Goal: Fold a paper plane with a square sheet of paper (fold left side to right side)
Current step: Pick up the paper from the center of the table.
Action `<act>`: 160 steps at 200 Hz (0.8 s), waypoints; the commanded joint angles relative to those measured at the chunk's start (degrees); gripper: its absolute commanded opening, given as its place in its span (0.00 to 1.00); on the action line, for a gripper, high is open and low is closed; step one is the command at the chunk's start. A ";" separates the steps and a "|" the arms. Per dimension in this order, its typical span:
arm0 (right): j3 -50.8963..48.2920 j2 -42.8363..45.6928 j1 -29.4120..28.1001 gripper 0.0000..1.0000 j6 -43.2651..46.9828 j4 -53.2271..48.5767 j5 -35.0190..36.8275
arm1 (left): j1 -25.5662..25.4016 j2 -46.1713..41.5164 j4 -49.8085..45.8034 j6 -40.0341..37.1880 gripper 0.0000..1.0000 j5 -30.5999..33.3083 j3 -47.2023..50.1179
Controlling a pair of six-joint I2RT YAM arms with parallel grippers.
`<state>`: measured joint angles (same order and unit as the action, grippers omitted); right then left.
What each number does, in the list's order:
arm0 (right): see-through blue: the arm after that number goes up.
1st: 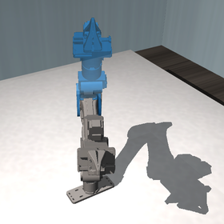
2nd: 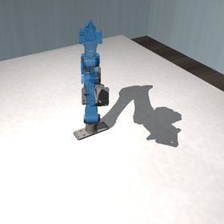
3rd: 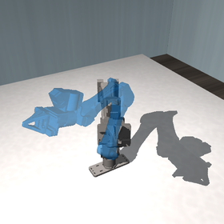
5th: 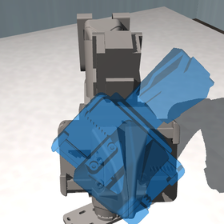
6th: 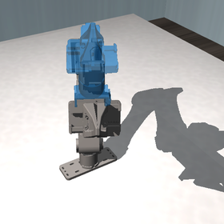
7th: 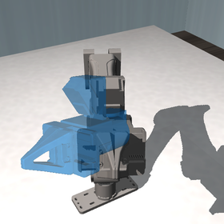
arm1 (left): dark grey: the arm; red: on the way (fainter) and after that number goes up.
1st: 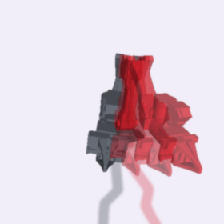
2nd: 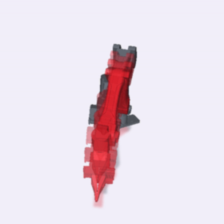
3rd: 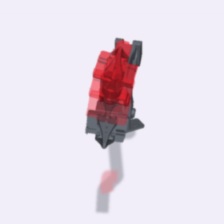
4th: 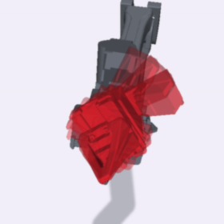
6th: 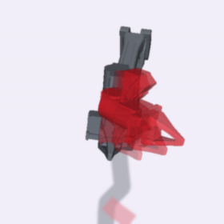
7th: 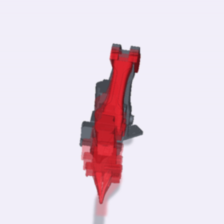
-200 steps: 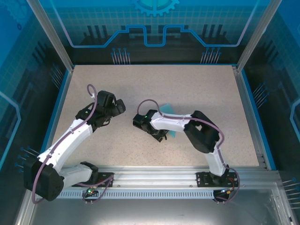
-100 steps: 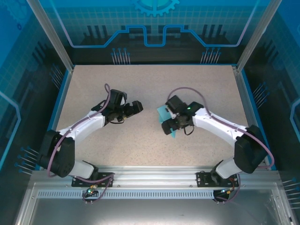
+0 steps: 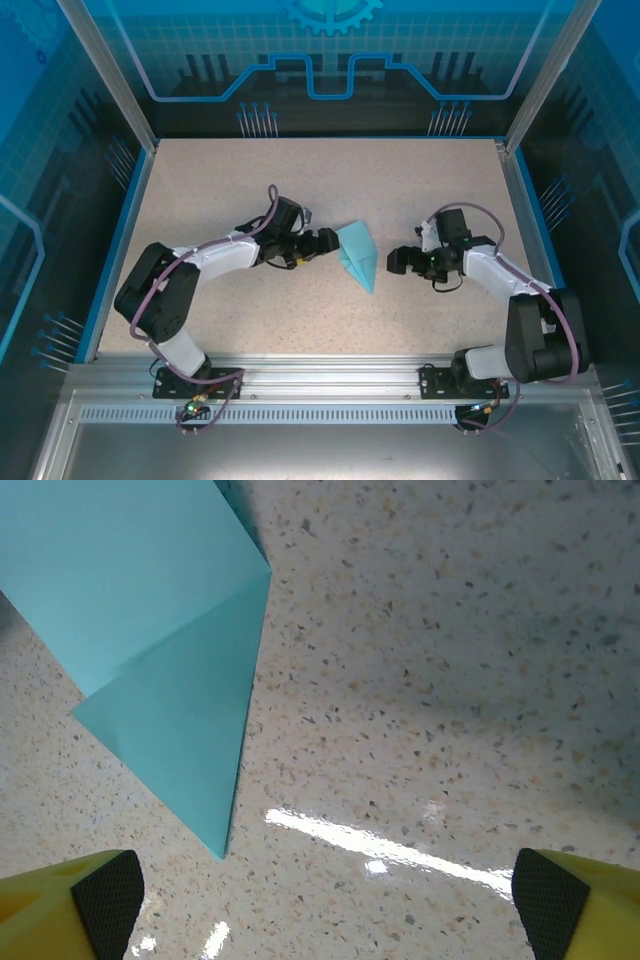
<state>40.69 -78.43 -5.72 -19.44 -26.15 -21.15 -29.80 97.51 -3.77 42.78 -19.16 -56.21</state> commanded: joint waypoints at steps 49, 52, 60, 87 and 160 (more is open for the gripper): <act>-2.63 0.88 2.99 0.99 1.09 4.09 -7.49 | -1.91 8.07 4.27 1.60 0.87 -4.86 -6.96; -2.55 0.79 3.07 0.99 1.07 4.16 -7.50 | -1.87 8.51 4.39 1.67 0.86 -5.06 -7.20; -2.61 0.79 3.03 0.99 1.11 4.25 -7.74 | -1.86 9.78 4.69 1.80 0.82 -5.68 -8.15; -2.62 0.54 3.09 0.99 1.07 4.59 -8.45 | -2.01 14.37 5.63 2.04 0.73 -7.30 -11.37; -3.33 1.28 3.67 0.99 1.58 6.39 -12.35 | -1.80 19.88 8.44 0.36 0.21 -9.37 -15.21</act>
<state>38.22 -78.39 -3.62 -19.00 -21.30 -29.65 -31.46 117.40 3.33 44.66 -26.57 -70.00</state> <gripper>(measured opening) 0.994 0.257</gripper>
